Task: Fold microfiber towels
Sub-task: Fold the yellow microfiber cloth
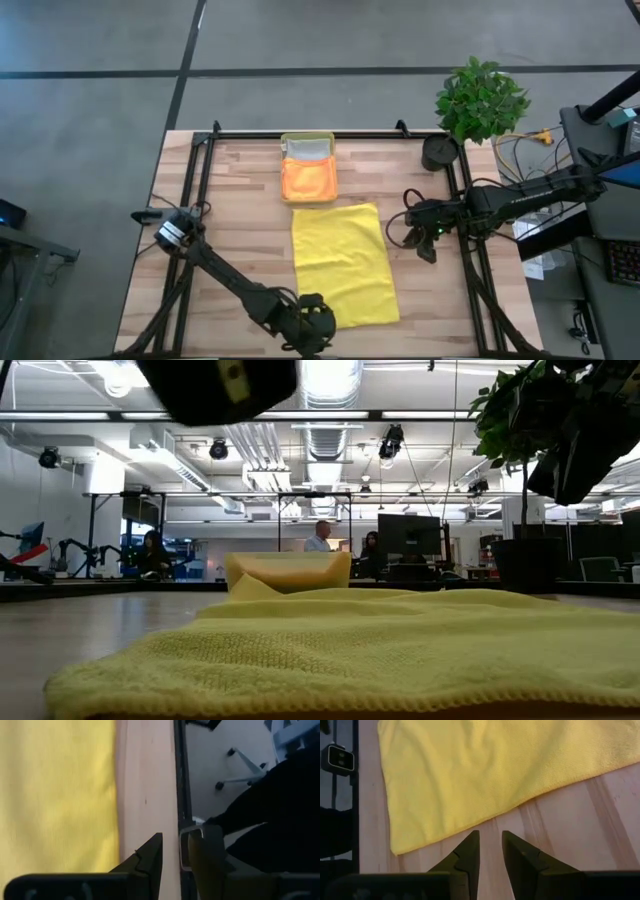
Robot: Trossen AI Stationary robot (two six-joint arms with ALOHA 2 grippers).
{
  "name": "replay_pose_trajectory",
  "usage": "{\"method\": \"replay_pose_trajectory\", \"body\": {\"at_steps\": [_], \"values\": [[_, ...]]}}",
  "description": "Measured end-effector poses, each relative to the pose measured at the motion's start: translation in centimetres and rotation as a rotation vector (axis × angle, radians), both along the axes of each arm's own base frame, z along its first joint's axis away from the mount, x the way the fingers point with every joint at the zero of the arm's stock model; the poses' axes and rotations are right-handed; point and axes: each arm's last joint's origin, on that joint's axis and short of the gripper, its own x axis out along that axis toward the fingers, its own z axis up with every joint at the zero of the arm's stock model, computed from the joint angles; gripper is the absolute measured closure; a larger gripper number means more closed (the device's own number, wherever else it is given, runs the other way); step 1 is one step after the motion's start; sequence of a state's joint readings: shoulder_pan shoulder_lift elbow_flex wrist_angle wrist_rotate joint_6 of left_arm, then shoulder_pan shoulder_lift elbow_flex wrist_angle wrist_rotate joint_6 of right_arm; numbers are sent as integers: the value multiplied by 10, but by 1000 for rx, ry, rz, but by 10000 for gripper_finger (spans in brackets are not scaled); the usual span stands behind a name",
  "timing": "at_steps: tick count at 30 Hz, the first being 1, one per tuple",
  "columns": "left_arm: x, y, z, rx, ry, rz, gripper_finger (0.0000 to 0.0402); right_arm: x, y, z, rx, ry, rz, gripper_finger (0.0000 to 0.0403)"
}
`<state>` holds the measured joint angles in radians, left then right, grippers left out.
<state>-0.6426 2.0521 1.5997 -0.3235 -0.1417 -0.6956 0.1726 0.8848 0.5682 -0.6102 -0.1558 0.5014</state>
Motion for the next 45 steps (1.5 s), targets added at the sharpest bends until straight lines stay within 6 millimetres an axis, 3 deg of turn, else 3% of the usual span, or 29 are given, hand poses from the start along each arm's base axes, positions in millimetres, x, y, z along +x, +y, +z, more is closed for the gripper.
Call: {"method": "replay_pose_trajectory", "body": {"at_steps": [4, 11, 17, 21, 24, 32, 39, 45], "values": [[-11, -3, -5, 43, 76, -23, 322, 2, 0, 2, 22, -20, -23, 324], [-48, 0, 11, 150, 129, -84, 308, 9, 2, 8, 125, -78, -129, 325], [-63, 3, -10, 256, 149, -84, 217, 11, 2, 10, 146, -98, -156, 326], [-63, 5, -18, 357, 96, -134, 140, 11, 2, 9, 176, -85, -194, 328], [-58, 5, -22, 363, 52, -161, 107, 11, 3, 10, 186, -81, -200, 326], [-52, 0, -47, 357, 39, -181, 101, 10, 10, 10, 203, -73, -175, 330], [-47, -5, -82, 367, 123, -209, 100, 8, 17, 10, 217, -64, -148, 330], [-45, -3, -99, 377, 167, -137, 101, 7, 26, 12, 245, -73, -140, 332]]}}
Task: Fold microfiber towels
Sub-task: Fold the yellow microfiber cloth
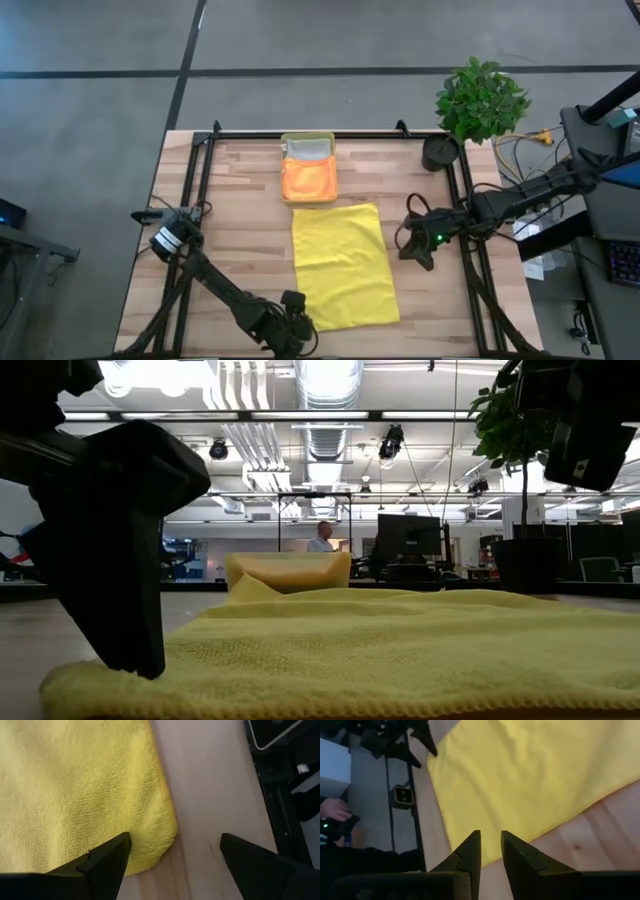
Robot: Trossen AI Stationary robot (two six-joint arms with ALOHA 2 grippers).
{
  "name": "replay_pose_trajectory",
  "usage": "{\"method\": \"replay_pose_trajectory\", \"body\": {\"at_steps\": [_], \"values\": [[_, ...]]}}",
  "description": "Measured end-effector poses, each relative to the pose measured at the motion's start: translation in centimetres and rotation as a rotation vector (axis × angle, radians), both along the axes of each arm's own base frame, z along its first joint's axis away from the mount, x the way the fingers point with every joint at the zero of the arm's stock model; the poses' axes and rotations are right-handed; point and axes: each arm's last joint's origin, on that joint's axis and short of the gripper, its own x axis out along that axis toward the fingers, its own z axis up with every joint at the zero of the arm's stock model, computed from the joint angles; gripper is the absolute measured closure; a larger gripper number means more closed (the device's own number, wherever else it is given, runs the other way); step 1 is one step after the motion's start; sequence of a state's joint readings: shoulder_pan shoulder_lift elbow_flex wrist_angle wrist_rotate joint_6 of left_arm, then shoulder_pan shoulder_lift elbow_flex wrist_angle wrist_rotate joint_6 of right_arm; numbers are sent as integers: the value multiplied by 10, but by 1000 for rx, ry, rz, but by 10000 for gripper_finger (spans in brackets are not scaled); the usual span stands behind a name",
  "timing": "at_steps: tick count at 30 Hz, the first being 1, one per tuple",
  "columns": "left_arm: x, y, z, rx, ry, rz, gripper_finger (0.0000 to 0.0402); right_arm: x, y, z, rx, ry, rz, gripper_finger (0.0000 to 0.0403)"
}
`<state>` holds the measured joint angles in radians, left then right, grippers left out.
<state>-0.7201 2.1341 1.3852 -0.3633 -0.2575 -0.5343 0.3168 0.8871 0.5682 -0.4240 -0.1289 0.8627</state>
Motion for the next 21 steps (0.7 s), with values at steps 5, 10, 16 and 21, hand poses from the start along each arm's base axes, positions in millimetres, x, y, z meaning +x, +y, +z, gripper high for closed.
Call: {"method": "replay_pose_trajectory", "body": {"at_steps": [5, 10, 16, 21], "values": [[5, 6, -2, 3, 3, 30, 143, 1, 15, 2, -6, -52, 11, 332], [12, 16, -3, 4, 5, 57, 230, 5, 32, 1, -3, -99, 50, 332], [17, 23, -3, 10, 7, 76, 328, 11, 58, -10, 0, -98, 138, 332], [17, 24, -4, 6, 14, 70, 388, 16, 96, -24, -33, -198, 329, 332]]}}
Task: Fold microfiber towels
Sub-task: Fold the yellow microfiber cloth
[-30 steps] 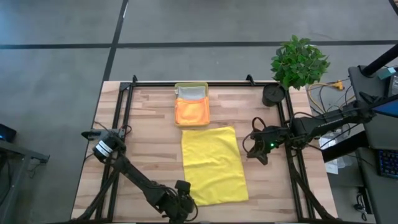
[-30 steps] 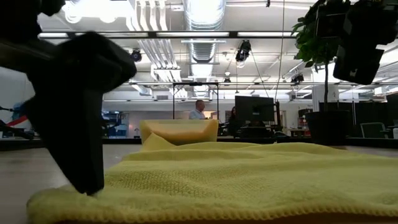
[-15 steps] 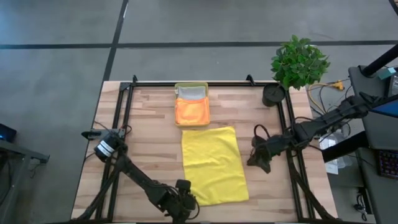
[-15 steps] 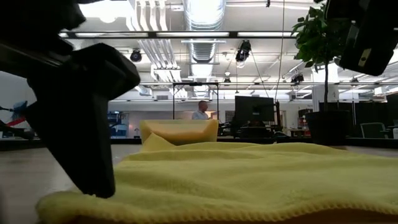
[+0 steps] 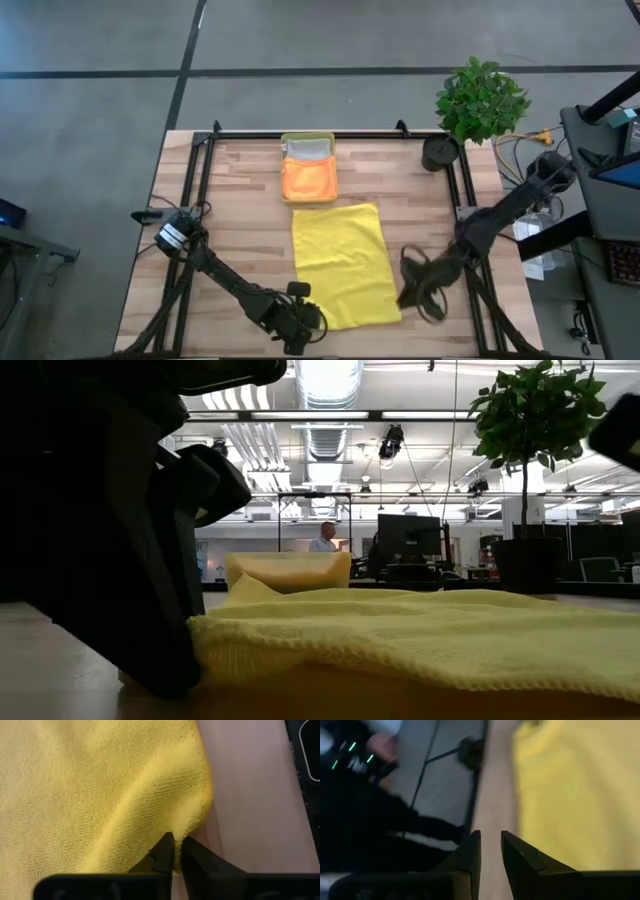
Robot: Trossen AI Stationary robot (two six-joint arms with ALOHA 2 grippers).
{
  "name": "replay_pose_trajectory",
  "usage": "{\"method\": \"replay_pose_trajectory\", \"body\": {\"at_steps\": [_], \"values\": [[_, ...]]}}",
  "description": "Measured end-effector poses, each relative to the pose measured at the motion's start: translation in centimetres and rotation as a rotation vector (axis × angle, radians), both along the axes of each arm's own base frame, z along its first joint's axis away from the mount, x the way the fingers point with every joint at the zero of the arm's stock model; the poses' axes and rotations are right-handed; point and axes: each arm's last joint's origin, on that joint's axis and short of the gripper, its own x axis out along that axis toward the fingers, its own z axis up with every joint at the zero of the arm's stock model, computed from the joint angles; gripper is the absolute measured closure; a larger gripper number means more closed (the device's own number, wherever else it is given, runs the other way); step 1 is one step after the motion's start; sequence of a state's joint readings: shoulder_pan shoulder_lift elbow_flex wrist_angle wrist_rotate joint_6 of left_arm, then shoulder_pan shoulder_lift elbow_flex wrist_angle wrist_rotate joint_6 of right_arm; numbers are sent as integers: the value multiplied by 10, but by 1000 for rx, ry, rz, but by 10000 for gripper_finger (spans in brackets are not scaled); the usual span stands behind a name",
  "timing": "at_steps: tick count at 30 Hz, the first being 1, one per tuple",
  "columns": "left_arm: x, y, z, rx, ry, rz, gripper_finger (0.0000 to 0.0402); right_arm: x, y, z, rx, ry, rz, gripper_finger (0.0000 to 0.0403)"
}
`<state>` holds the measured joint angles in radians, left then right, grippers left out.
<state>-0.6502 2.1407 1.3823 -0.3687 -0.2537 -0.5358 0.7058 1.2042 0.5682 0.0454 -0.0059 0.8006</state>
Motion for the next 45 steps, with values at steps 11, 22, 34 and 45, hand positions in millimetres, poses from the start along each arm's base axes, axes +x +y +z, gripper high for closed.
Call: {"method": "replay_pose_trajectory", "body": {"at_steps": [11, 22, 34, 45], "values": [[-2, -2, 1, -35, 27, -18, 394, 13, 54, -57, -166, 38, 192, 311], [-3, -2, 2, -50, 37, -27, 393, 19, 59, -64, -301, 30, 236, 234], [-4, -3, 3, -55, 44, -36, 394, 17, 55, -84, -461, 146, 250, 260], [-15, 5, 38, -41, 46, -80, 401, 15, 54, -50, -449, 152, 289, 392]]}}
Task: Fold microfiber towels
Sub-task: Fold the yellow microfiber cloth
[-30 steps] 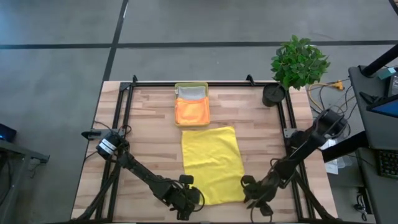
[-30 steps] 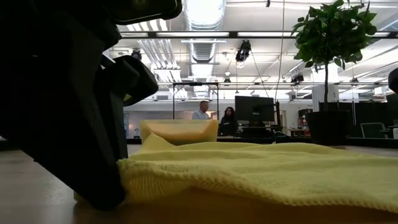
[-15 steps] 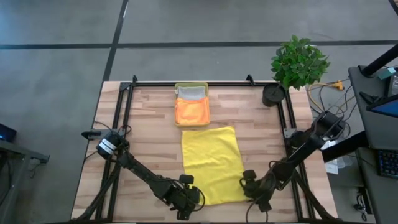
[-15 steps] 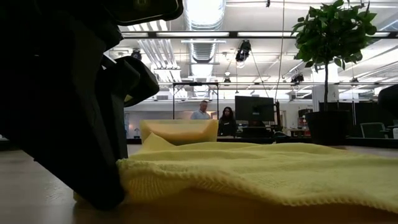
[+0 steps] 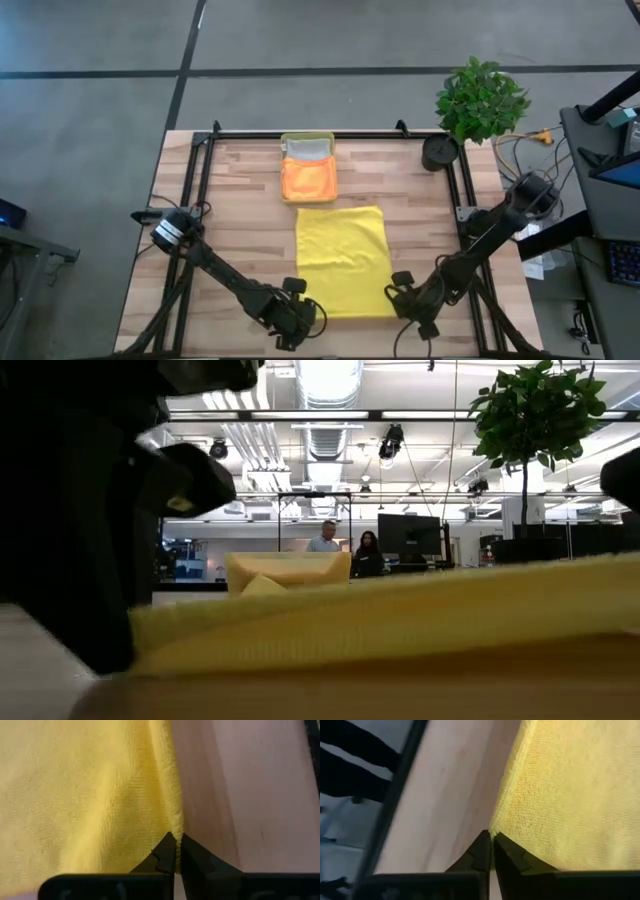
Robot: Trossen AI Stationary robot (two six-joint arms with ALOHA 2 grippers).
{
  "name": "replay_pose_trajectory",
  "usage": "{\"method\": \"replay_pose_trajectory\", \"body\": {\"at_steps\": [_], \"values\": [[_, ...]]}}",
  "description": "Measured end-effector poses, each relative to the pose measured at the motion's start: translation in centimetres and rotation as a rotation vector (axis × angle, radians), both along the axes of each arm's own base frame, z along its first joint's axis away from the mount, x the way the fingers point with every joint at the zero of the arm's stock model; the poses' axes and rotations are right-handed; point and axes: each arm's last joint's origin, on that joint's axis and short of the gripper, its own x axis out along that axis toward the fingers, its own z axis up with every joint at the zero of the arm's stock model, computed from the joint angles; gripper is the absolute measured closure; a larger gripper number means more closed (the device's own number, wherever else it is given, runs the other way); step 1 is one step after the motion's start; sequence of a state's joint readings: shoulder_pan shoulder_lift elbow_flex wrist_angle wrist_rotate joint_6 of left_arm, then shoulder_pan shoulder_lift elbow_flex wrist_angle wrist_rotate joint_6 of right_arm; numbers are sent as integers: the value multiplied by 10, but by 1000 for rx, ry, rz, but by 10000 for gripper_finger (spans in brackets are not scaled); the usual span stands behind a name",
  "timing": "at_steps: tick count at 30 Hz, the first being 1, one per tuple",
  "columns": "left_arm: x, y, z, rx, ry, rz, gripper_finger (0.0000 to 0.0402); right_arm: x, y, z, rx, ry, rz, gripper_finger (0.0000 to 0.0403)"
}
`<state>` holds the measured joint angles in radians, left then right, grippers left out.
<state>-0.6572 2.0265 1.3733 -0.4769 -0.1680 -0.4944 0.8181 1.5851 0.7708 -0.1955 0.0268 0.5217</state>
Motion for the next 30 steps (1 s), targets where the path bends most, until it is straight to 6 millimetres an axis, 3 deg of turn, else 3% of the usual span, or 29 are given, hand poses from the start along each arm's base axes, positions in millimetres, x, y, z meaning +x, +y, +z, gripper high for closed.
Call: {"method": "replay_pose_trajectory", "body": {"at_steps": [10, 15, 30], "values": [[-4, -3, 31, -264, -53, -109, 401, -5, 0, 41, 257, -17, 76, 394], [-11, 5, 41, -284, -83, -85, 401, -5, -7, 48, 275, -12, 42, 394], [-29, 89, 52, -154, -171, 156, 401, 6, -69, 53, 103, 25, -74, 394]]}}
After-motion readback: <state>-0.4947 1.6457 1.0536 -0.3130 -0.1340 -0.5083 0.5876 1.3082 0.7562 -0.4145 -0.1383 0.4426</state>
